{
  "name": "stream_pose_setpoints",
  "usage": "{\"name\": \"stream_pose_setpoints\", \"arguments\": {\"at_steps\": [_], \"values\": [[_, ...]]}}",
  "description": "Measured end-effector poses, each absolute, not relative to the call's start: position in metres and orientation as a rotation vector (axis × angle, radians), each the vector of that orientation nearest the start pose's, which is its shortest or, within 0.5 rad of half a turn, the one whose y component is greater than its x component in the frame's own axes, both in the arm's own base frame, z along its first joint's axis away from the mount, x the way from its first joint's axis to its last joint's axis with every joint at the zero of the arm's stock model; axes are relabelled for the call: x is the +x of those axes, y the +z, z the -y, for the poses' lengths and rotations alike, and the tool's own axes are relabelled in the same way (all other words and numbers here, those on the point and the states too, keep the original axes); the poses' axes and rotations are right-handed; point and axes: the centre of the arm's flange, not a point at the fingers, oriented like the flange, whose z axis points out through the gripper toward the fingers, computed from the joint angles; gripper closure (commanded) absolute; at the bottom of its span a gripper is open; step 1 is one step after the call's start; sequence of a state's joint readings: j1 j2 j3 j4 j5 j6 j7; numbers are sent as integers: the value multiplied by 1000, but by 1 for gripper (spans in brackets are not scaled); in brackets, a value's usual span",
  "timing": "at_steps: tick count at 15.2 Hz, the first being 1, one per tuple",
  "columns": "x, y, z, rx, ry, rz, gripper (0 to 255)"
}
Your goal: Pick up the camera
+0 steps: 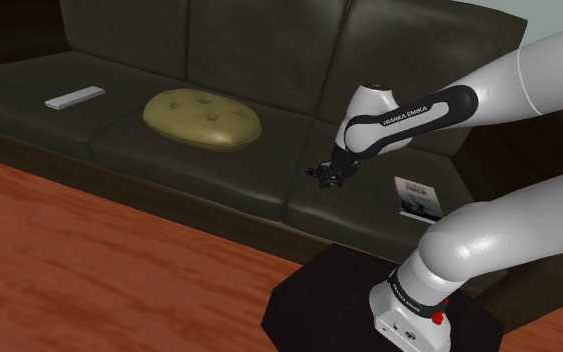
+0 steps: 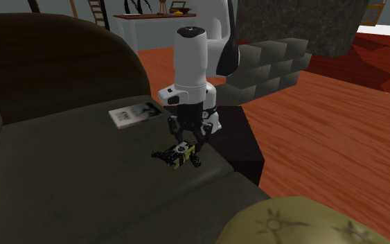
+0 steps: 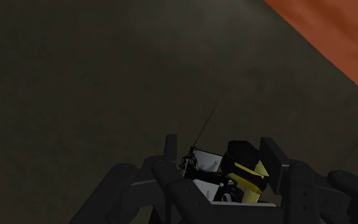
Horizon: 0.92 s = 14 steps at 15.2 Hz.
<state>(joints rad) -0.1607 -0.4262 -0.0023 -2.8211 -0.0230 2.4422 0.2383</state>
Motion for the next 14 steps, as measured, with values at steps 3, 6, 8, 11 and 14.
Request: {"name": "stream_pose_setpoints", "arguments": {"at_steps": [3,6,8,11,14], "values": [[354,340,58,-3095,-74,-602,255],[354,355,58,-3095,-74,-602,255],[354,365,57,-3095,-74,-602,255],[354,381,57,-3095,-73,-602,255],[354,396,58,-3095,-73,-602,255]]}}
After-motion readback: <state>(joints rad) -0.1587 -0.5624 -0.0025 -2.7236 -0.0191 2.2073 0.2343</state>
